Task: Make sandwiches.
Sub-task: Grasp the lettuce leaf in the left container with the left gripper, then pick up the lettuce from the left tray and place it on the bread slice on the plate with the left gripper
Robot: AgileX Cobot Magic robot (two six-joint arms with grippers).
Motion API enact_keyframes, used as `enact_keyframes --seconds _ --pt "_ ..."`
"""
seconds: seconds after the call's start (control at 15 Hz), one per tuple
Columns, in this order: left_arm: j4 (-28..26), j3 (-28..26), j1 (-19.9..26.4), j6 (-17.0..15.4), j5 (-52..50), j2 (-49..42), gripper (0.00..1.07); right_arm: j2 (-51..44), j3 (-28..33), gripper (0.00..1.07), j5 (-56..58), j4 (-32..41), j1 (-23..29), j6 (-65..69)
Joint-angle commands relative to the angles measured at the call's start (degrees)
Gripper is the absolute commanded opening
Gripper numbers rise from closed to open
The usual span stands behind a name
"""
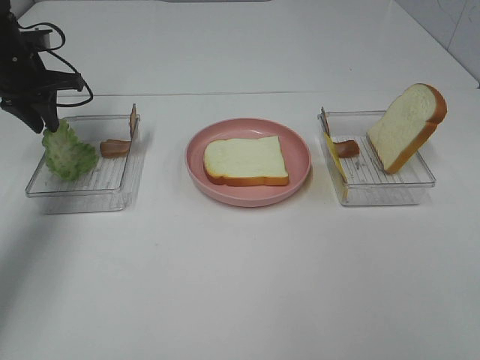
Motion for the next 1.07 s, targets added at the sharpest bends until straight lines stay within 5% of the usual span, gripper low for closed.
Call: enact_keyframes --seconds 0.07,0.67,1.07 --pt "-1.15 -0.23 -0.23 0.23 5.39 0.0 0.17 -1.66 0.17 0.85 -0.29 0.34 -0.17 0.57" --pt "-2.01 -0.23 -0.23 0.17 5.39 0.46 0.16 -1.66 0.17 0.85 -0.29 0.34 -0.17 0.57" --pt "-1.95 0.0 -0.23 1.2 5.39 0.57 0.0 -1.66 0.17 0.85 -0.29 0.34 -0.17 0.57"
